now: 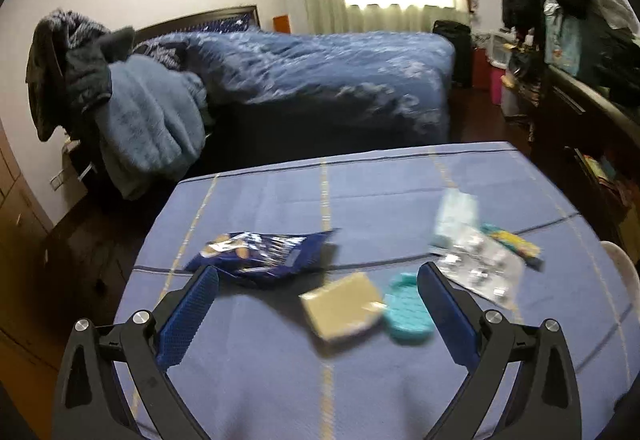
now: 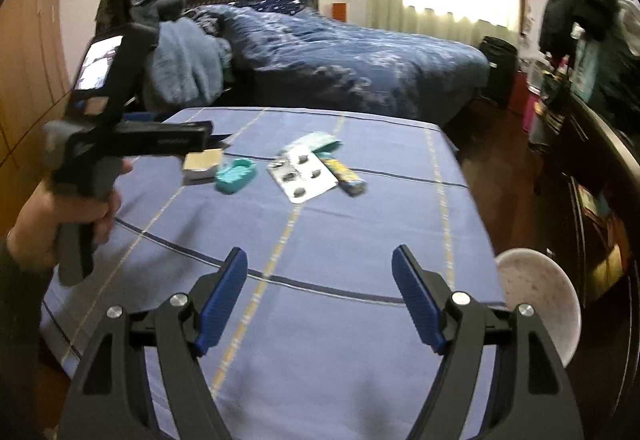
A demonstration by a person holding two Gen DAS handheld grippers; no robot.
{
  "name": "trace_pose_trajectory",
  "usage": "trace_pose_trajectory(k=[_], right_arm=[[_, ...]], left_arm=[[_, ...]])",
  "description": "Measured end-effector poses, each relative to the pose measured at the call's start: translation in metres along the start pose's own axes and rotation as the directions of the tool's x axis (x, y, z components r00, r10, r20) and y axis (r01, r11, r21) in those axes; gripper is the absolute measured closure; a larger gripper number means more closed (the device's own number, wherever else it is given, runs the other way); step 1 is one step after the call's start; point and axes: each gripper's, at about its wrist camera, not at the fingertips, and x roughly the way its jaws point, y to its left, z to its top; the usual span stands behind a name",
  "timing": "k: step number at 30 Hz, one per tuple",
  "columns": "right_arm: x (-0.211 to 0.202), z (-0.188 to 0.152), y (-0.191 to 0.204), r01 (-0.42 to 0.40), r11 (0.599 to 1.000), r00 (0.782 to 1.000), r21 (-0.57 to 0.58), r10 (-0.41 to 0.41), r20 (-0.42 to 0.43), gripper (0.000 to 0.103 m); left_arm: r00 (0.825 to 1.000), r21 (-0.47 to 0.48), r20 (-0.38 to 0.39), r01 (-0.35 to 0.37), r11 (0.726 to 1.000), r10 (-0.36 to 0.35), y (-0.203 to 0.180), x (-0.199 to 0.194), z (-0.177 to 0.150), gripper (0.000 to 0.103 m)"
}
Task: Collect trash
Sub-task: 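Move both open tools back over the table, then grasp the blue snack wrapper with the left tool, then grasp the tan square sponge with the right tool while the left tool holds the wrapper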
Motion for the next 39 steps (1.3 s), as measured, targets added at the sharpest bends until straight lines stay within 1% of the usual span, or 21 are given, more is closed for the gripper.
trace_pose_trajectory(k=[2,5,6,10,13,16,17,18,19,20,21,23,24,25,26,27,28,30,32,39], right_arm=[[0.007,0.006,0.009,-0.009,1.000,1.000,-0.012,0.009,-0.009,0.027],[0.016,0.009,0.013,-0.022,1.000,1.000,-0.022,0.021,-0.016,0.027],[0.018,0.011,0.015,-0.026,0.999,1.000,-0.025,0.025,-0.018,0.027],[0.026,0.018,0.021,-0.036,0.998,0.999,-0.042,0.035,-0.020,0.027],[0.030,0.021,0.023,-0.042,0.998,0.999,-0.050,0.041,-0.020,0.027],[0.035,0.023,0.023,-0.051,0.998,0.998,-0.047,0.050,-0.024,0.027],[0.038,0.024,0.023,-0.057,0.997,0.998,-0.042,0.056,-0.027,0.027],[0.039,0.025,0.023,-0.061,0.997,0.998,-0.039,0.060,-0.030,0.027],[0.042,0.026,0.023,-0.066,0.997,0.997,-0.034,0.065,-0.034,0.027],[0.044,0.027,0.023,-0.071,0.997,0.997,-0.029,0.070,-0.037,0.027],[0.047,0.028,0.024,-0.080,0.997,0.996,-0.022,0.079,-0.043,0.027],[0.054,0.031,0.027,-0.107,0.994,0.993,-0.011,0.107,-0.051,0.027],[0.057,0.033,0.029,-0.119,0.993,0.991,-0.008,0.118,-0.059,0.027],[0.060,0.036,0.033,-0.128,0.992,0.990,-0.007,0.127,-0.062,0.027],[0.064,0.039,0.038,-0.141,0.990,0.988,-0.009,0.140,-0.062,0.027],[0.067,0.042,0.042,-0.151,0.988,0.987,-0.010,0.150,-0.062,0.028],[0.071,0.046,0.048,-0.168,0.986,0.984,-0.011,0.166,-0.067,0.028],[0.080,0.054,0.060,-0.199,0.980,0.977,-0.017,0.197,-0.078,0.028],[0.087,0.058,0.070,-0.210,0.977,0.975,-0.022,0.208,-0.084,0.028],[0.122,0.077,0.101,-0.237,0.971,0.967,-0.023,0.234,-0.101,0.028]], left_arm=[[1.000,0.008,-0.011,0.006,1.000,-0.006,0.005,0.013,0.004,0.004],[1.000,0.034,-0.018,0.011,0.999,-0.011,0.002,0.030,0.009,0.004],[0.999,0.048,-0.031,0.008,0.999,-0.007,-0.001,0.037,0.010,0.004],[0.999,0.095,-0.045,-0.017,0.995,0.022,-0.010,0.055,0.010,0.004],[0.997,0.085,-0.069,-0.029,0.996,0.035,-0.004,0.069,0.012,0.004],[0.995,0.039,-0.094,-0.028,0.999,0.032,0.008,0.080,0.013,0.005],[0.994,0.020,-0.108,-0.021,1.000,0.023,0.012,0.083,0.014,0.008],[0.992,0.002,-0.126,-0.004,1.000,0.004,0.016,0.086,0.013,0.018],[0.989,-0.015,-0.145,0.012,1.000,-0.014,0.019,0.089,0.012,0.035],[0.986,-0.030,-0.163,0.024,0.999,-0.028,0.021,0.092,0.012,0.044],[0.982,-0.054,-0.184,0.043,0.998,-0.052,0.026,0.096,0.011,0.059],[0.979,-0.102,-0.178,0.082,0.991,-0.099,0.034,0.095,0.010,0.069],[0.979,-0.111,-0.174,0.083,0.990,-0.102,0.038,0.094,0.009,0.081],[0.980,-0.112,-0.172,0.078,0.991,-0.096,0.039,0.093,0.008,0.090],[0.981,-0.119,-0.166,0.077,0.990,-0.096,0.042,0.091,0.007,0.095],[0.981,-0.126,-0.164,0.081,0.989,-0.102,0.045,0.090,0.007,0.098],[0.982,-0.134,-0.156,0.085,0.987,-0.106,0.048,0.089,0.006,0.100],[0.989,-0.131,-0.120,0.072,0.989,-0.087,0.054,0.080,0.006,0.100],[0.994,-0.127,-0.081,0.060,0.990,-0.071,0.061,0.069,0.008,0.100],[0.997,-0.146,0.009,0.075,0.986,-0.075,0.087,0.031,0.010,0.101]])
